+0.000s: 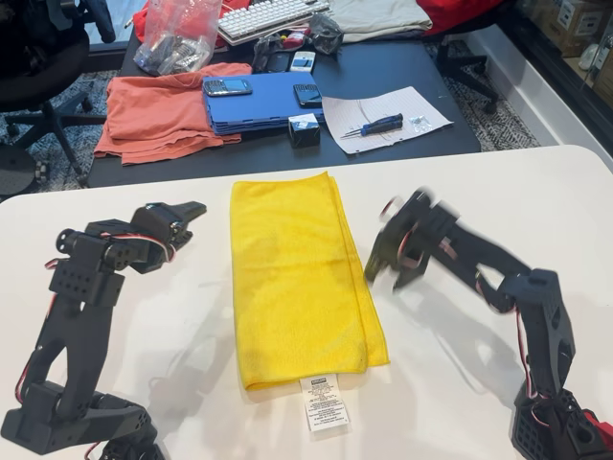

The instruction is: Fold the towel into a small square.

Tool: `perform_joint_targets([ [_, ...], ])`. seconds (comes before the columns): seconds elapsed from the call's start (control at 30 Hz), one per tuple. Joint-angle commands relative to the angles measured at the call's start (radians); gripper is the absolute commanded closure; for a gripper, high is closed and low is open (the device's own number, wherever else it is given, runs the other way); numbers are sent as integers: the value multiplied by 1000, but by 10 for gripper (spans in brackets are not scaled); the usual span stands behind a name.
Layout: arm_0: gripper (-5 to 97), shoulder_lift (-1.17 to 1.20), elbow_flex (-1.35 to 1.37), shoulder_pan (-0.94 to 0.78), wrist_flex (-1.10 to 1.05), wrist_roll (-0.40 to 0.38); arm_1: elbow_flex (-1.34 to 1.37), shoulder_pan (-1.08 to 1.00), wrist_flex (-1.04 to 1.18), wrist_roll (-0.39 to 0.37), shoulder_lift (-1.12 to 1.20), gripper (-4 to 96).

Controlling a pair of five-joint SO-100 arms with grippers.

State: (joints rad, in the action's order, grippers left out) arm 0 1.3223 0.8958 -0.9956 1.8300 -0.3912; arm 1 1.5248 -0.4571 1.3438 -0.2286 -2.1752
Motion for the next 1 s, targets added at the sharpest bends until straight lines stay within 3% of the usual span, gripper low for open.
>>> perform_joint_targets([
  [0.0,741,21,60,-77,11,3,-58,41,34,-5,-34,718],
  [0.43,741,-120,74,-170,-110,-8,-213,69,87,-118,-86,712],
  [0.77,747,-276,86,-87,-215,-11,-221,71,92,-120,-92,718],
  [0.97,750,-299,198,-164,-376,-12,-222,130,87,-121,-92,718],
])
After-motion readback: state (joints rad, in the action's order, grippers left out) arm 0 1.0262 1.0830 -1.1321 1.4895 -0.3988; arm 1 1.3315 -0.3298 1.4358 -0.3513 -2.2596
